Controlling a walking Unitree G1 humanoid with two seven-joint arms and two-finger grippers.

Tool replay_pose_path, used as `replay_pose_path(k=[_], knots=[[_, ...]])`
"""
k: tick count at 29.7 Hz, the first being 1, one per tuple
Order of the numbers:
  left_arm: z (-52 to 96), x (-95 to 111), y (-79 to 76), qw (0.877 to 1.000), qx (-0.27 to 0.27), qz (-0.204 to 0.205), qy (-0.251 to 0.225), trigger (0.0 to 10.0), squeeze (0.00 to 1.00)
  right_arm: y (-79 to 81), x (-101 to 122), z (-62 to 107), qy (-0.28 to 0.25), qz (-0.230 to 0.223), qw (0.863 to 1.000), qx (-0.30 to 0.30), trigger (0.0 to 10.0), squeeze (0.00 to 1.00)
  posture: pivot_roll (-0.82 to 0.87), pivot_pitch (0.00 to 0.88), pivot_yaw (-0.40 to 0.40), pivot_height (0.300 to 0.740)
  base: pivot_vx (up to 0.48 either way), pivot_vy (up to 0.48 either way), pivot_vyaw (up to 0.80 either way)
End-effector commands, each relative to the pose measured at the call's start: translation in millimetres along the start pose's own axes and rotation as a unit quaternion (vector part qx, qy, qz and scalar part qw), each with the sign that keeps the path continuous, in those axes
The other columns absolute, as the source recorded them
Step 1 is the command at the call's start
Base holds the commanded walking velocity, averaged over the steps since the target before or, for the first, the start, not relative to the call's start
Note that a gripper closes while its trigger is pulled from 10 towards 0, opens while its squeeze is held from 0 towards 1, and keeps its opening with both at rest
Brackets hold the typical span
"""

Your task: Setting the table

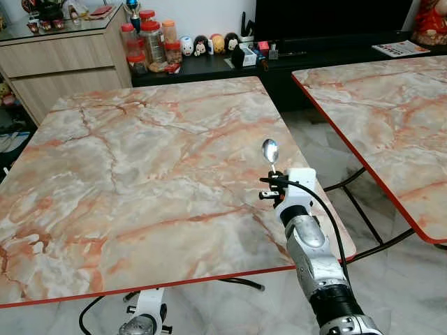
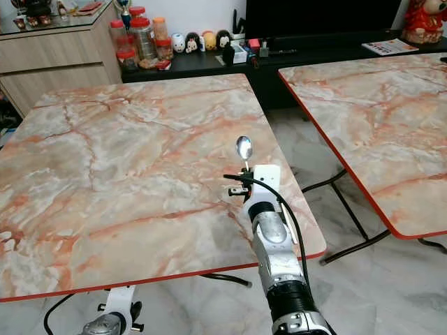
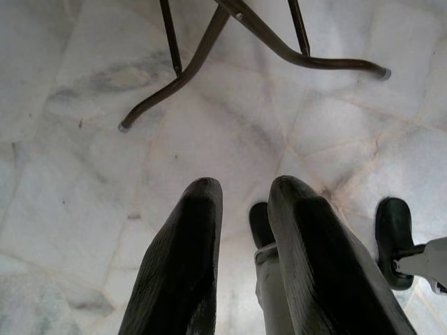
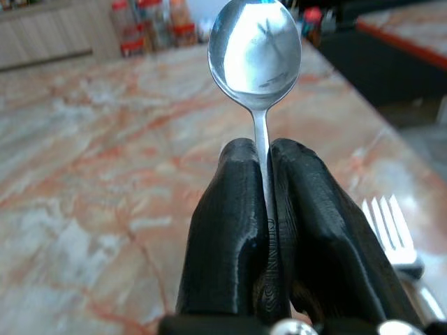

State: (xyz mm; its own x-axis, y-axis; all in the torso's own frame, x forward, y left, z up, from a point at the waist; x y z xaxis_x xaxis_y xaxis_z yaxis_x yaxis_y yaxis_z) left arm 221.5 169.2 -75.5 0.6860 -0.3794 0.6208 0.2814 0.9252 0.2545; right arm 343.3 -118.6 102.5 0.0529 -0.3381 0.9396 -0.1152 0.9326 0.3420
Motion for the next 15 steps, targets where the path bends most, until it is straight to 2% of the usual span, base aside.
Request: replay_pose_path(k=[1,8,15], knots=[[0.0,1,5.9,1.0,0.016,0.005,-0.003,10.0,0.0,6.0,9,1.8,-0.036,0.014,0.999,0.02,10.0,0.0,-0.02,0.0,0.033,0.74,0.0,0.0,0.0],[2.9,-11,12.6,0.999,0.04,0.018,0.014,10.0,0.0,15.3,11,12.9,-0.086,0.05,0.994,0.048,10.0,0.0,-0.03,0.0,0.035,0.74,0.0,0.0,0.0],[5.4,-18,19.9,0.997,0.067,0.036,0.018,10.0,0.0,18.8,1,22.3,-0.089,0.083,0.99,0.071,10.0,0.0,-0.03,0.0,0.034,0.74,0.0,0.0,0.0]])
Point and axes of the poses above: a point about 5 cm out from each wrist's last joint towards the gripper, its own z axis pointing back from the gripper into the wrist, its own x axis along the axis of the wrist's last joint, y = z × x, the point moved 1 cm from there along -z, pointing out of the wrist towards the gripper, and after that the axes turned 15 degrees about -z, right-handed, at the moved point
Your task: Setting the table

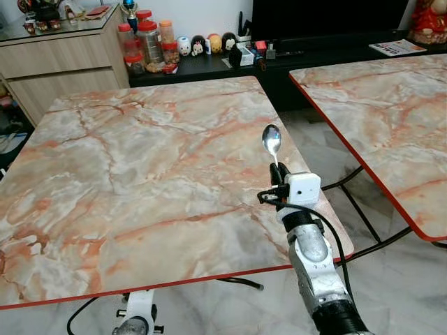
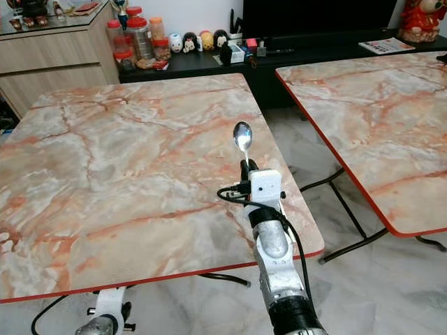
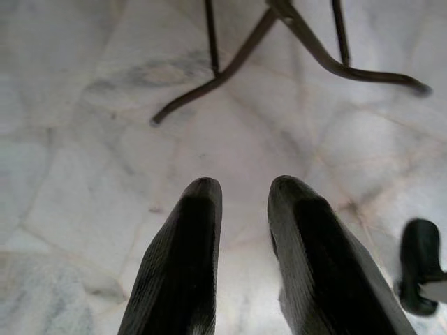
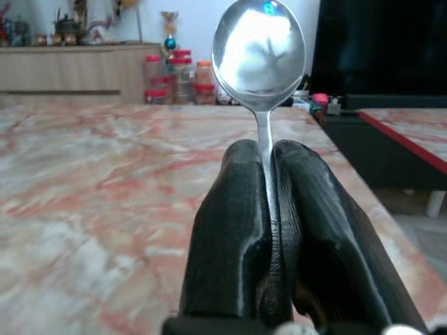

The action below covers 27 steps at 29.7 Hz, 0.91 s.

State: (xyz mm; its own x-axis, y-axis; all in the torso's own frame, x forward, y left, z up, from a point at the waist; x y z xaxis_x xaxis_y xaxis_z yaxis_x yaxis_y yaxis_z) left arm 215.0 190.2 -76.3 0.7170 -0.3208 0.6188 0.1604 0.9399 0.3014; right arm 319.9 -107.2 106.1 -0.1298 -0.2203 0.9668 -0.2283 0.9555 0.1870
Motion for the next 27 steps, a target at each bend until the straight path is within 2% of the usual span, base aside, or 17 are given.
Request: replay_pose_path(k=[1,9,27], knots=[[1.4,-6,3.2,1.0,0.011,0.009,0.005,10.0,0.0,3.9,2,0.5,-0.007,0.008,1.0,0.011,10.0,0.0,-0.03,0.0,0.032,0.74,0.0,0.0,0.0],[2.1,-7,4.2,1.0,0.018,0.014,0.003,10.0,0.0,4.6,-1,4.1,-0.01,0.005,1.0,0.009,10.0,0.0,-0.03,0.0,0.034,0.74,0.0,0.0,0.0],[2.7,-10,5.0,0.999,0.024,0.022,0.007,10.0,0.0,9.1,9,-1.5,-0.029,0.005,0.999,0.018,10.0,0.0,-0.03,0.0,0.019,0.74,0.0,-0.373,0.0]])
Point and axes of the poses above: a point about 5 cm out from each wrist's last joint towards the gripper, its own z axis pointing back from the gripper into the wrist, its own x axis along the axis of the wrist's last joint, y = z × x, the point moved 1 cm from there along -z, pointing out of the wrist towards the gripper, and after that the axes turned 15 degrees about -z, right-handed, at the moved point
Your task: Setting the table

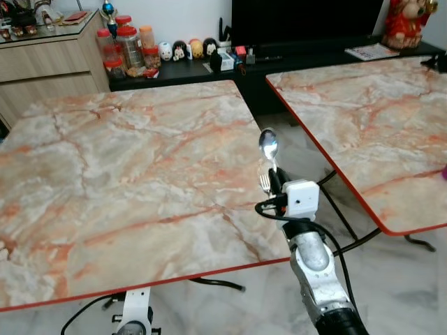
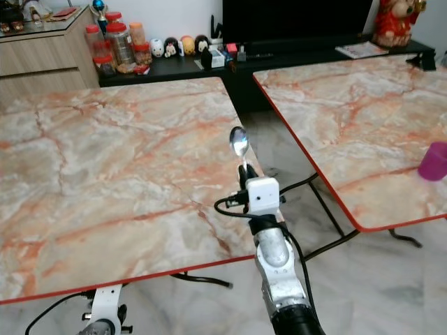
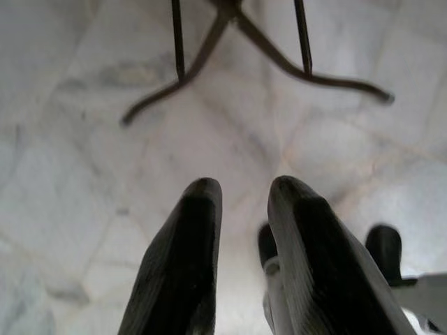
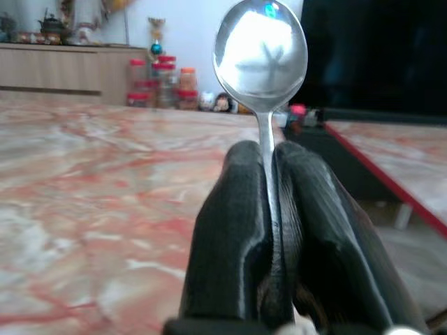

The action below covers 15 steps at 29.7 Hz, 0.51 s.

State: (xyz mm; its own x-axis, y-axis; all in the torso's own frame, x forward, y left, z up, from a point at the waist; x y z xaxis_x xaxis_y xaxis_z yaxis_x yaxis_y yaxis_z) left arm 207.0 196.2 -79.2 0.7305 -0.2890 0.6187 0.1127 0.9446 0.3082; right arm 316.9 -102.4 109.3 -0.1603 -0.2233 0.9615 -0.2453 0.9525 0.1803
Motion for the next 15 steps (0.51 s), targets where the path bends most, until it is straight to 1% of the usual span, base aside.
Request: replay_pose_path(k=[1,15], knots=[[0.0,-0.3,1.4,1.0,0.005,0.007,0.0,10.0,0.0,3.0,6.4,-3.3,-0.013,0.004,1.0,0.009,10.0,0.0,-0.03,0.0,0.019,0.74,0.0,-0.39,0.0],[-0.5,2.2,0.2,1.0,0.003,0.008,-0.002,10.0,0.0,5.0,8.5,-4.8,-0.017,0.01,1.0,0.013,10.0,0.0,-0.03,0.0,0.021,0.74,0.0,-0.383,0.0]])
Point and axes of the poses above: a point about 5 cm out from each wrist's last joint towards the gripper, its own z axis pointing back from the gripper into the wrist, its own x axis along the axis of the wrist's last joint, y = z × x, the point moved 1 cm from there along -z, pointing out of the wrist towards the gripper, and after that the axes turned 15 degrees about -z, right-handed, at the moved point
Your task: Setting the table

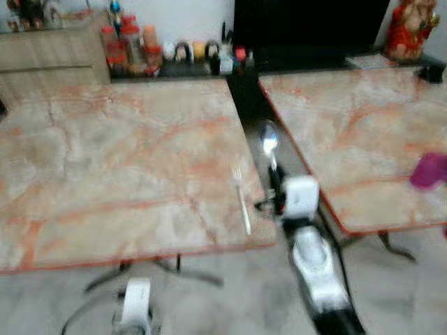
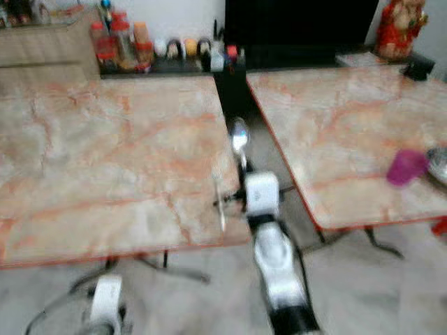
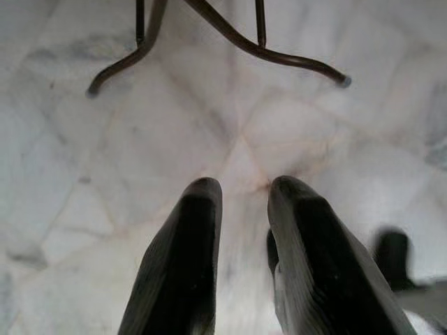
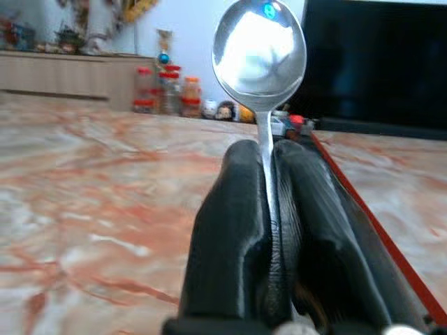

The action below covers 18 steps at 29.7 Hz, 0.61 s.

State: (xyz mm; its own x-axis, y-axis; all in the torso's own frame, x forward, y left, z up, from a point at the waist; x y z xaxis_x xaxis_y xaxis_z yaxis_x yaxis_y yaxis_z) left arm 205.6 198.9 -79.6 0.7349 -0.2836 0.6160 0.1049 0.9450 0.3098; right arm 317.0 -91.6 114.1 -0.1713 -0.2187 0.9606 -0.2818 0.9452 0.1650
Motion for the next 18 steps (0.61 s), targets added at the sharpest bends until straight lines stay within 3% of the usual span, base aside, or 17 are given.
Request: replay_pose_path(k=[1,18], knots=[[-0.8,4.5,-2.2,1.0,0.0,0.005,-0.005,10.0,0.0,-6.4,6.0,-1.1,-0.012,0.007,1.0,-0.007,10.0,0.0,-0.03,0.0,0.02,0.74,0.0,-0.371,0.0],[-0.9,5.3,-2.5,1.0,-0.001,0.006,-0.006,10.0,0.0,-10.9,-2.0,4.3,0.004,0.008,1.0,-0.016,10.0,0.0,-0.03,0.0,0.022,0.74,0.0,-0.366,0.0]])
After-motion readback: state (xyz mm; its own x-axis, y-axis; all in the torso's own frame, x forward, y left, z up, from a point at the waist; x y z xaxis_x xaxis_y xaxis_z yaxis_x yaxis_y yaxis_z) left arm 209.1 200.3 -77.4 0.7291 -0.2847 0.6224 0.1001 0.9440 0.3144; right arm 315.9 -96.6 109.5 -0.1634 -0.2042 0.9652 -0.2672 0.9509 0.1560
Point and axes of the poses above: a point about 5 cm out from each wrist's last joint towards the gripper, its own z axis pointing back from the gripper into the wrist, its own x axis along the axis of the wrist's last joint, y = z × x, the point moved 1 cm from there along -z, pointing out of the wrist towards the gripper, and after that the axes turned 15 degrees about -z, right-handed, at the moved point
